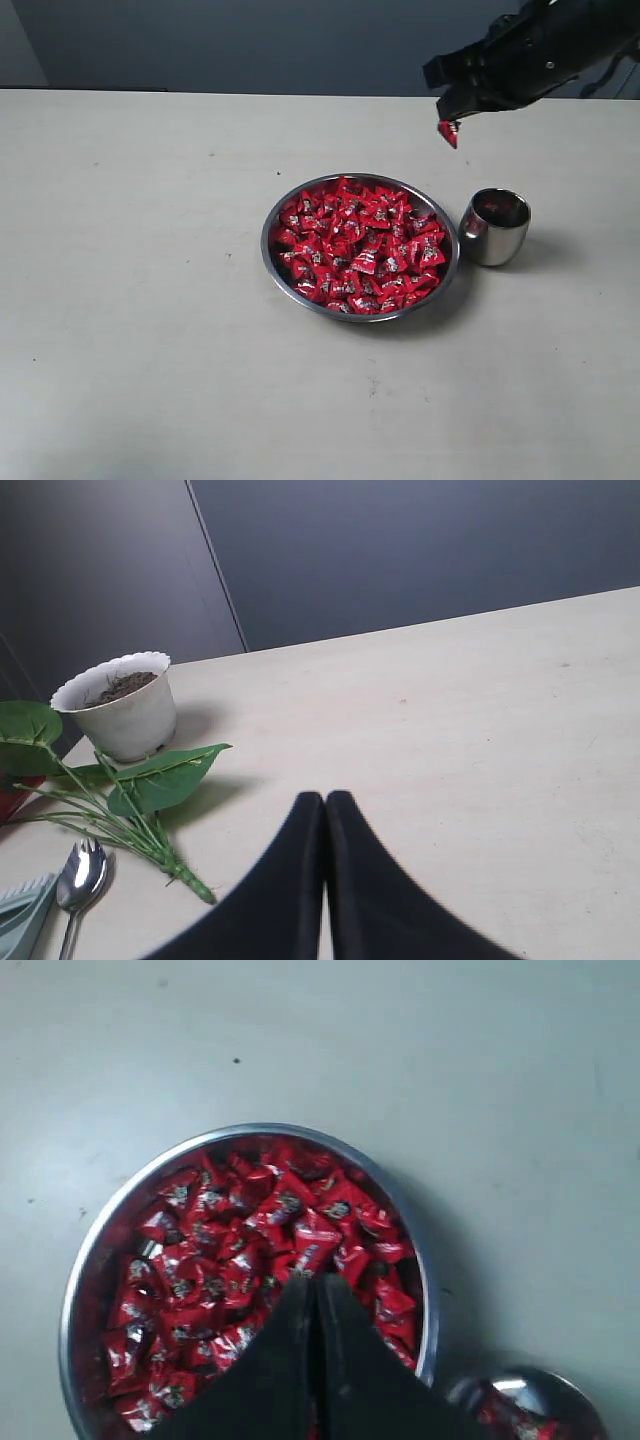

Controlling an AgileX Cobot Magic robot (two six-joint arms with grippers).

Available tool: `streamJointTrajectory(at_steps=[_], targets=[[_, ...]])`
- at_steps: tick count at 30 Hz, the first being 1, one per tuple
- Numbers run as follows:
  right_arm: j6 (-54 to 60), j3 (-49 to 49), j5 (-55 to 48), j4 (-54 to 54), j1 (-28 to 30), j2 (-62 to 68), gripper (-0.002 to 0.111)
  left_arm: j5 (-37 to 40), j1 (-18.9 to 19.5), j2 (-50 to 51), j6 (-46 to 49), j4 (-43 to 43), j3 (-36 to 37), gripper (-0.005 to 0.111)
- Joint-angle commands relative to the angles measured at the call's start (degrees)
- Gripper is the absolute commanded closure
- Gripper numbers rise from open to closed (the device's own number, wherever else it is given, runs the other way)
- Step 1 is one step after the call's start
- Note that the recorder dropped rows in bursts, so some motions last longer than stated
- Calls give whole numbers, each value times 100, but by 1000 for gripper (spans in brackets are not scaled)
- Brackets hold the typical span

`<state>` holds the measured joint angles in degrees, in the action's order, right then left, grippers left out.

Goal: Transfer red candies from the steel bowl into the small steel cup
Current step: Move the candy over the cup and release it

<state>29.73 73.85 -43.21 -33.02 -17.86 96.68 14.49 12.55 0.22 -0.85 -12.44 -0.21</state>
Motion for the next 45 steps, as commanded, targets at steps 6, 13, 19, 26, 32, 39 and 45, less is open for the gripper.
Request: streamJointTrajectory(at_steps=[6,13,19,26,32,39,45], targets=[[2,16,-336,397,851,21,109,-63,-16,-22,-21,-27,21,106],[2,16,-321,605,851,517,109,-63,-16,-22,-21,-27,21,106],[2,16,-282,646,851,892,109,-63,-16,-22,-21,-27,21,106],[2,16,-299,708,851,1229,109,-63,-16,-22,-21,-27,21,106],[25,16,-333,708,851,1282,82,-63,-16,-22,-21,-27,21,106],[25,16,-379,556,851,1101,71,-63,-16,-22,-21,-27,21,106],[104,16,-492,68,700,808,71,-63,-16,-22,-21,-27,21,106]])
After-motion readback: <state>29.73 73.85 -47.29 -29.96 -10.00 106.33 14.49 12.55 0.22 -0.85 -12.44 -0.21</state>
